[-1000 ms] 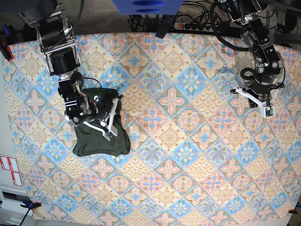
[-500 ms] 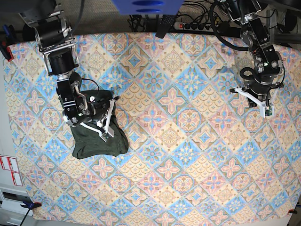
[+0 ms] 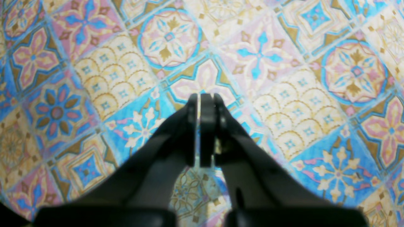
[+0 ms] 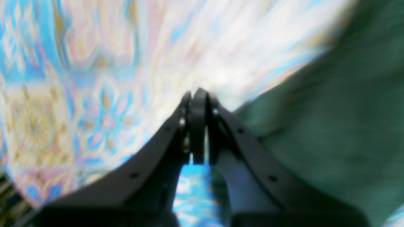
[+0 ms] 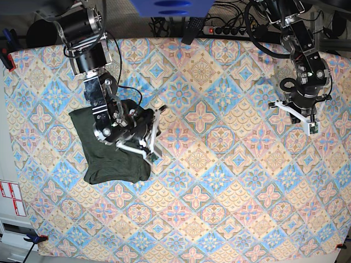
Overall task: Fold the T-shirt properly
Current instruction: 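Press and tuck the bundle's edges with the right gripper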
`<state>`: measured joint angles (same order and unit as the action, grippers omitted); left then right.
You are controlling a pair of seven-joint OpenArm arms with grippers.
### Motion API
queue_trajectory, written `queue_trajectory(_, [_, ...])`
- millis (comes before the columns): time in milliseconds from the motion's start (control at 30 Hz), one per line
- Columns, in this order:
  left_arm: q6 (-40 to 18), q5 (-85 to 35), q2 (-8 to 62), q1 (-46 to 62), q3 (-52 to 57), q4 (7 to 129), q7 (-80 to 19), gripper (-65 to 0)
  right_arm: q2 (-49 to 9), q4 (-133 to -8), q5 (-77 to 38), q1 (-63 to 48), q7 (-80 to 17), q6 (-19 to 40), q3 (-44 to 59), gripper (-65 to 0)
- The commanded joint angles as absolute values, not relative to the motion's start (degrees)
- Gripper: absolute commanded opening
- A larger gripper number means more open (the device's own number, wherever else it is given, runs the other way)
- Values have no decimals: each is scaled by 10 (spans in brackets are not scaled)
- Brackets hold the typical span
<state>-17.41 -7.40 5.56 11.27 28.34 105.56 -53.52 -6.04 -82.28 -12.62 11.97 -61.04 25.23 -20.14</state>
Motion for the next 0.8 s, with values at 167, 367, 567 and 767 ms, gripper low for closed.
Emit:
queue_trajectory(167, [-175,-78,60,108,284,1068,-524,-650,-75,-840,-129,131,-603,251,-132,-650])
queue_trajectory(367, [-175,-78,60,108,284,1068,-524,-650,-78,-820,-128,132,-602,251,-111,-650])
queue_trajectory(567, [-175,-78,59,108,284,1068,-524,-650,-77,-759,-128,132,-561,251,-117,-650])
queue_trajectory(767, [-175,-78,59,108,284,1068,-524,-650,-74,-700,-128,131,-528,252,-118,-650])
